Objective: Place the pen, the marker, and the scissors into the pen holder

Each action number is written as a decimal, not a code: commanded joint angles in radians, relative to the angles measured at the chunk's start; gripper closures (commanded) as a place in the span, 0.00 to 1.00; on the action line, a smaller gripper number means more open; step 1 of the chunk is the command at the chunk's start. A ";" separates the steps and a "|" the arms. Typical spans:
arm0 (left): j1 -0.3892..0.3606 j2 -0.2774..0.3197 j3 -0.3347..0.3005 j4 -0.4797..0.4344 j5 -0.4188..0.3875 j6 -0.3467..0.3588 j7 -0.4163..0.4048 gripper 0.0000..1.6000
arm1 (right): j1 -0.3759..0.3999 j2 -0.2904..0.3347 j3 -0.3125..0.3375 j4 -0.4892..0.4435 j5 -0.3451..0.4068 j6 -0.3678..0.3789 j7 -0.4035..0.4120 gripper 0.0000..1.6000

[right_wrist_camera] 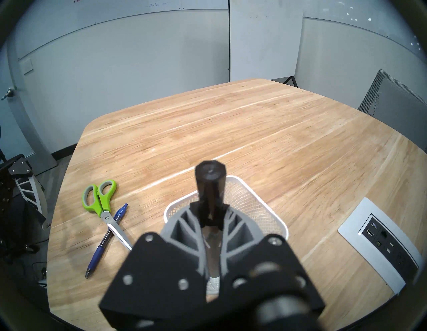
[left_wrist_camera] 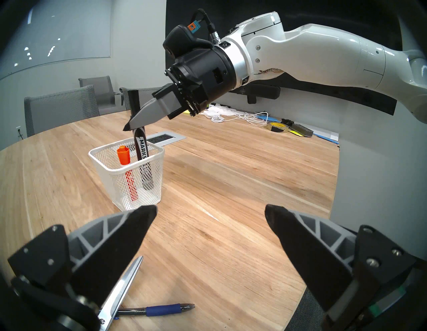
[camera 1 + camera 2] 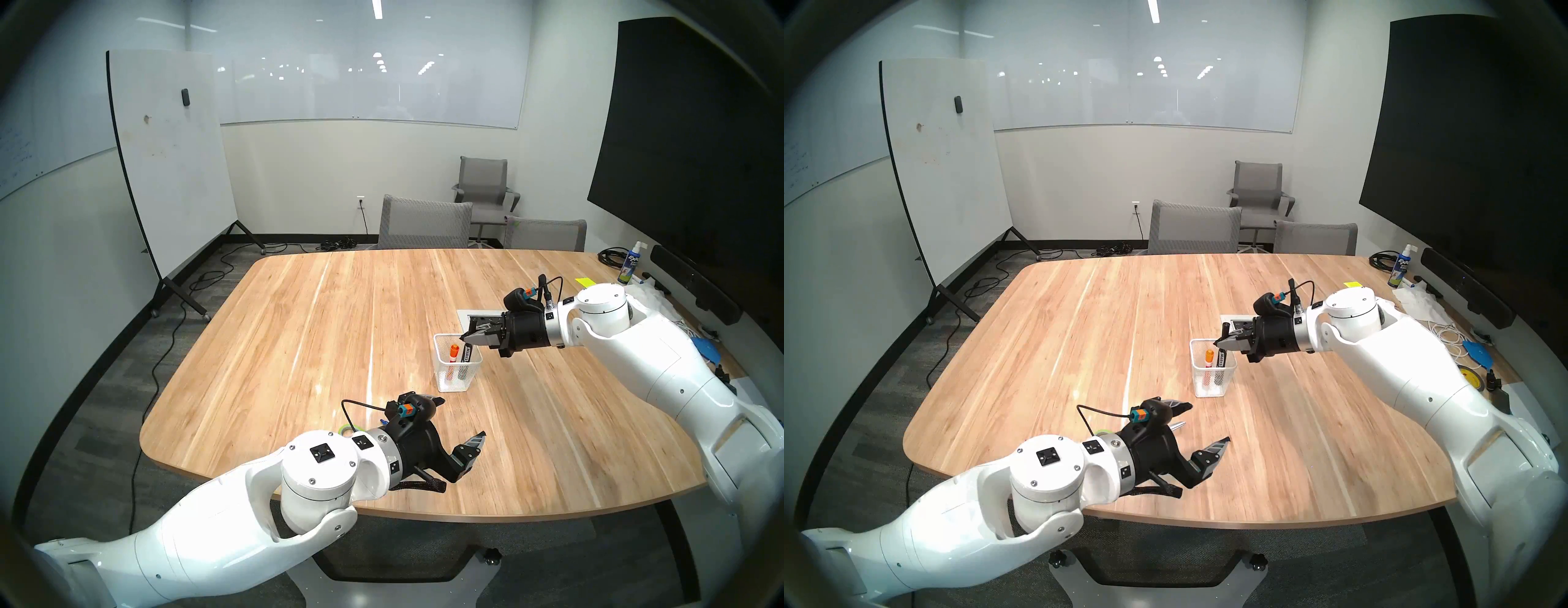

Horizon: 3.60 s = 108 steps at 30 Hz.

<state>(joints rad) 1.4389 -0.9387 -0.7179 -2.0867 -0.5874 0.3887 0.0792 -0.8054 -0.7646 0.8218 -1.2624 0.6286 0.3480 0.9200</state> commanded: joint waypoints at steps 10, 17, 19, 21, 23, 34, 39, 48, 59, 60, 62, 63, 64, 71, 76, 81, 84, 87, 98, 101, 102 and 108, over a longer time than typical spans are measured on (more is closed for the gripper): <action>-0.002 -0.007 -0.005 -0.026 -0.002 -0.008 0.003 0.00 | 0.008 -0.012 -0.001 0.022 -0.005 -0.014 0.004 1.00; -0.002 -0.007 -0.005 -0.026 -0.002 -0.008 0.003 0.00 | 0.004 -0.014 -0.005 0.031 -0.008 -0.021 0.011 1.00; -0.002 -0.007 -0.005 -0.026 -0.002 -0.008 0.003 0.00 | 0.003 -0.015 -0.005 0.032 -0.008 -0.021 0.011 1.00; -0.002 -0.007 -0.005 -0.026 -0.002 -0.008 0.003 0.00 | 0.002 -0.016 -0.005 0.033 -0.008 -0.022 0.013 1.00; -0.002 -0.007 -0.005 -0.026 -0.002 -0.008 0.003 0.00 | 0.002 -0.016 -0.005 0.033 -0.008 -0.021 0.013 1.00; -0.002 -0.007 -0.005 -0.026 -0.002 -0.008 0.003 0.00 | -0.006 -0.016 -0.006 0.031 -0.011 -0.017 0.014 1.00; -0.002 -0.007 -0.005 -0.026 -0.002 -0.008 0.003 0.00 | -0.006 -0.016 -0.007 0.033 -0.013 -0.017 0.019 1.00; -0.002 -0.007 -0.005 -0.026 -0.002 -0.008 0.002 0.00 | -0.007 -0.017 -0.004 0.034 -0.014 -0.018 0.023 0.65; -0.002 -0.007 -0.005 -0.025 -0.002 -0.008 0.002 0.00 | -0.001 -0.017 0.000 0.037 -0.013 -0.014 0.032 0.55; -0.002 -0.007 -0.005 -0.025 -0.002 -0.008 0.002 0.00 | -0.001 -0.017 0.000 0.037 -0.012 -0.013 0.033 0.54; -0.002 -0.007 -0.005 -0.025 -0.002 -0.008 0.002 0.00 | 0.000 -0.017 0.001 0.038 -0.012 -0.013 0.034 0.52; -0.002 -0.007 -0.005 -0.025 -0.002 -0.008 0.002 0.00 | 0.001 -0.017 0.002 0.037 -0.011 -0.012 0.035 0.51; -0.002 -0.007 -0.005 -0.025 -0.002 -0.008 0.002 0.00 | 0.001 -0.017 0.002 0.036 -0.011 -0.012 0.036 0.50; -0.002 -0.007 -0.005 -0.025 -0.002 -0.008 0.002 0.00 | 0.004 -0.015 0.006 0.035 -0.011 -0.009 0.042 0.33; -0.002 -0.007 -0.005 -0.025 -0.002 -0.008 0.002 0.00 | 0.005 -0.015 0.008 0.036 -0.011 -0.008 0.045 0.32; -0.002 -0.007 -0.005 -0.025 -0.002 -0.008 0.002 0.00 | 0.007 -0.016 0.012 0.035 -0.010 -0.007 0.048 0.32; -0.002 -0.007 -0.005 -0.025 -0.002 -0.008 0.002 0.00 | 0.008 -0.015 0.015 0.033 -0.010 -0.006 0.049 0.30; -0.003 -0.007 -0.005 -0.025 -0.002 -0.007 0.002 0.00 | 0.010 -0.013 0.020 0.030 -0.010 -0.005 0.051 0.18; -0.003 -0.007 -0.004 -0.024 -0.001 -0.007 0.001 0.00 | 0.033 0.000 0.053 0.018 0.007 0.015 0.067 0.04; -0.003 -0.007 -0.004 -0.024 -0.001 -0.007 0.001 0.00 | 0.039 0.005 0.063 0.017 0.010 0.023 0.075 0.05; -0.003 -0.007 -0.004 -0.024 -0.001 -0.007 0.001 0.00 | 0.042 0.006 0.066 0.019 0.010 0.026 0.078 0.05; -0.003 -0.007 -0.004 -0.024 -0.001 -0.007 0.001 0.00 | 0.062 0.023 0.086 0.032 0.017 0.043 0.107 0.04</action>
<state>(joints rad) 1.4388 -0.9387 -0.7179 -2.0867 -0.5874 0.3887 0.0790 -0.7925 -0.7624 0.8742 -1.2329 0.6286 0.3844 1.0030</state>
